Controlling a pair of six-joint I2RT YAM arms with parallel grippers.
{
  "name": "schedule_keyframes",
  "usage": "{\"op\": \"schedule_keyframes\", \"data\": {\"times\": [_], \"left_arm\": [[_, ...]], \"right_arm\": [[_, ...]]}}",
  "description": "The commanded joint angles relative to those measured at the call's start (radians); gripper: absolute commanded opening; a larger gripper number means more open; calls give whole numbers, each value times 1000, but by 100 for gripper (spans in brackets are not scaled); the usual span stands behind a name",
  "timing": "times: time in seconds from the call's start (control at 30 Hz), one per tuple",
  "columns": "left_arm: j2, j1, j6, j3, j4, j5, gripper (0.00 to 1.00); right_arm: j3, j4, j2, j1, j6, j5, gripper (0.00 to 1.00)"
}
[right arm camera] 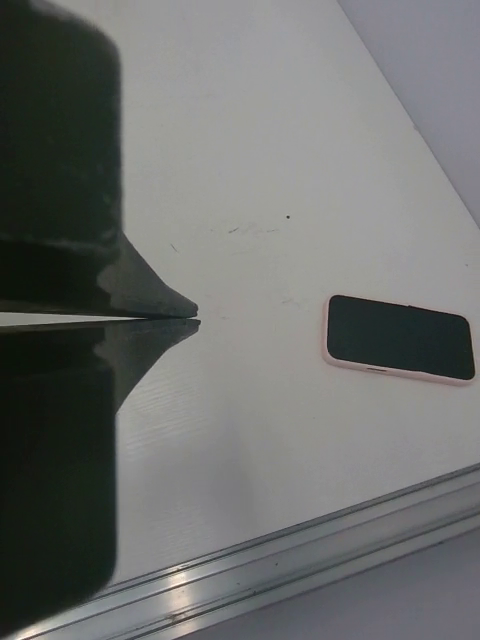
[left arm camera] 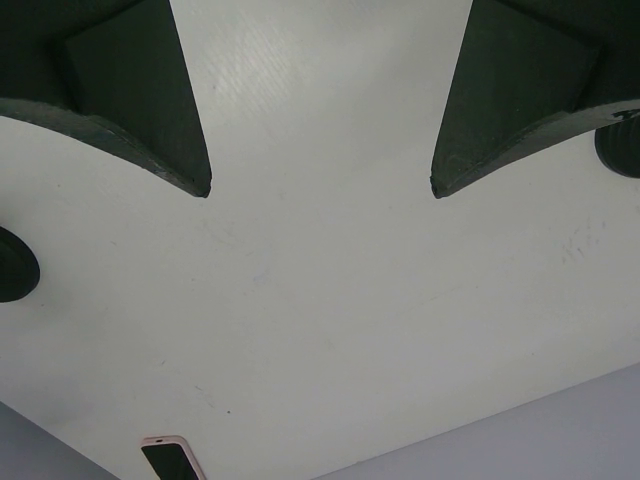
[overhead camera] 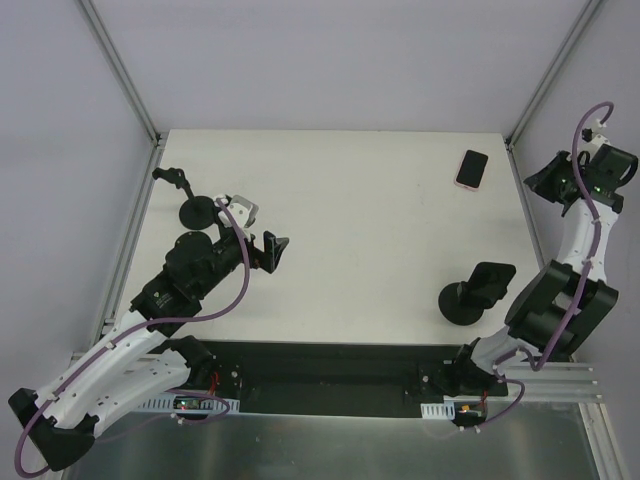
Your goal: Place the phone on the phone stand
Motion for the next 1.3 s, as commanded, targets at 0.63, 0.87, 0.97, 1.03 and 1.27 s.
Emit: {"op": "schedule_keyframes", "data": {"times": [0.63, 0.87, 0.97, 1.03, 1.27], "left_arm": [[-5, -25, 3, 34, 10, -16, 89], [0, -25, 3, 34, 10, -22, 89], [4, -24, 3, 34, 9, -16, 89], [6, -24, 3, 34, 10, -15, 89], [9, -24, 3, 34, 10, -13, 89]], "right_arm": [[15, 210, 416, 93, -183, -108, 0], [133, 159, 479, 96, -130, -40, 0], [161, 141, 499, 93, -116, -43, 1], [194, 110, 522, 89, -119, -48, 0], [259, 57, 568, 86, -104, -62, 0]]}}
